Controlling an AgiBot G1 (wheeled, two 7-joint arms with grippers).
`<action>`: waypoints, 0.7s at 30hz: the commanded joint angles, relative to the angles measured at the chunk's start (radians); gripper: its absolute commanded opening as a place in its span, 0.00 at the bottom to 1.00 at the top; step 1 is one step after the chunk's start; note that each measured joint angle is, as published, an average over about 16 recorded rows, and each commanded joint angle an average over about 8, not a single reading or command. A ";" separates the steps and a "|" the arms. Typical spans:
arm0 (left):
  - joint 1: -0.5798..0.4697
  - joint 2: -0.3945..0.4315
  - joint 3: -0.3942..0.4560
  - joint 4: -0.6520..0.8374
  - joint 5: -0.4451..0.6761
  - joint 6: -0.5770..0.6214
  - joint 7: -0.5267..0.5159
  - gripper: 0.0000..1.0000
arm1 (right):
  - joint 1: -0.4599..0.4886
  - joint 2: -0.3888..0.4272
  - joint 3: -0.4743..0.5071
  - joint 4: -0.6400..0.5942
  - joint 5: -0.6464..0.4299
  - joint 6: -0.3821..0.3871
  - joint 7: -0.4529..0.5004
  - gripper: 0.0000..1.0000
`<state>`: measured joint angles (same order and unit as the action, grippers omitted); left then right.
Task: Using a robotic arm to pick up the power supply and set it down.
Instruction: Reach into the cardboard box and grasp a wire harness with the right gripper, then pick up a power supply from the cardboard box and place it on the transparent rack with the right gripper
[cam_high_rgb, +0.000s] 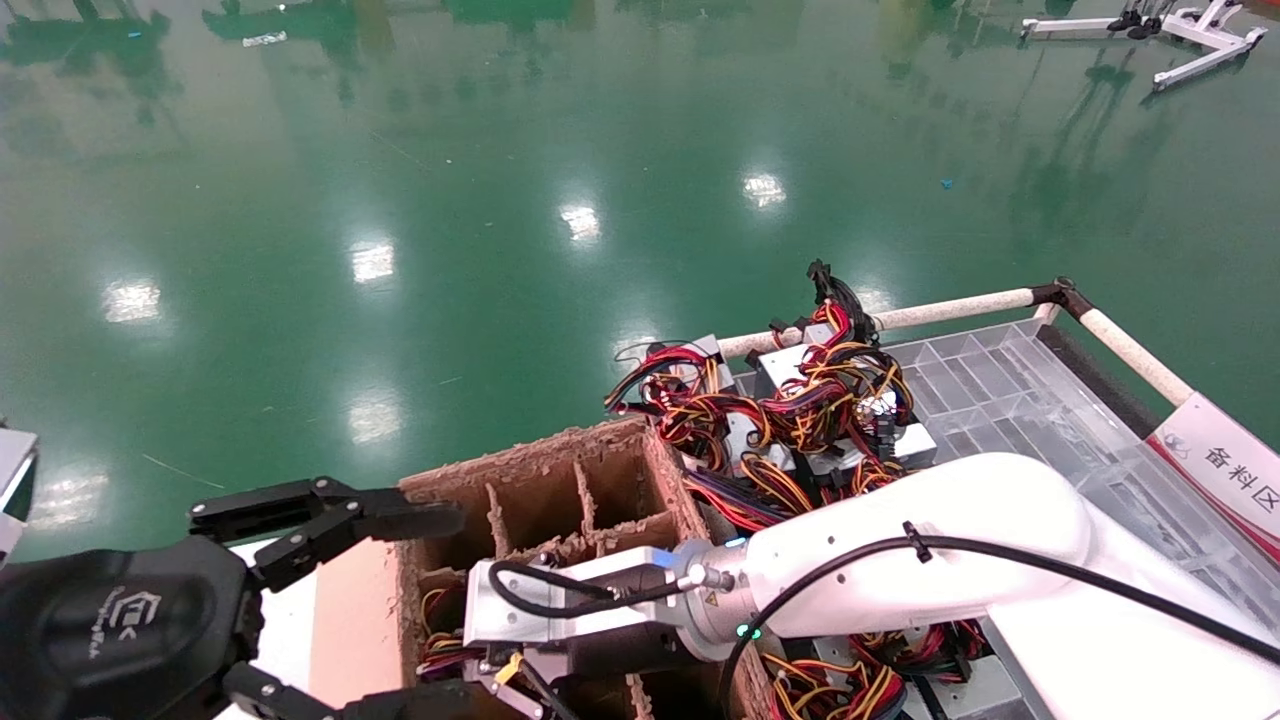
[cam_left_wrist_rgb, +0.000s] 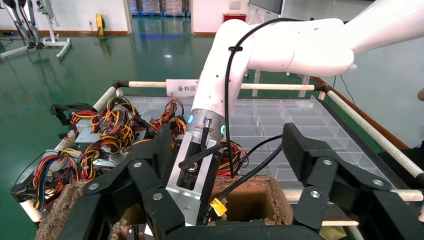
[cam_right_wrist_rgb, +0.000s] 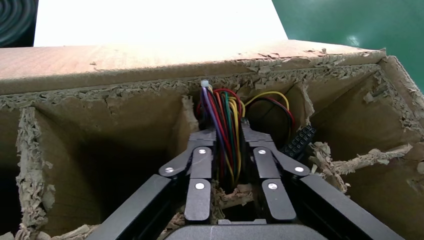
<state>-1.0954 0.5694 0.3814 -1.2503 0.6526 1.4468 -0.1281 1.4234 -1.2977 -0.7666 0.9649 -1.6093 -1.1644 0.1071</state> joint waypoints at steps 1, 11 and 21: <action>0.000 0.000 0.000 0.000 0.000 0.000 0.000 1.00 | 0.000 0.001 -0.001 -0.001 -0.001 0.002 -0.001 0.00; 0.000 0.000 0.000 0.000 0.000 0.000 0.000 1.00 | -0.031 0.030 0.052 -0.020 0.115 -0.033 -0.017 0.00; 0.000 0.000 0.000 0.000 0.000 0.000 0.000 1.00 | -0.066 0.120 0.147 0.011 0.266 -0.063 -0.022 0.00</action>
<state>-1.0955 0.5693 0.3815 -1.2503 0.6525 1.4468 -0.1280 1.3567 -1.1762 -0.6144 0.9834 -1.3364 -1.2253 0.0892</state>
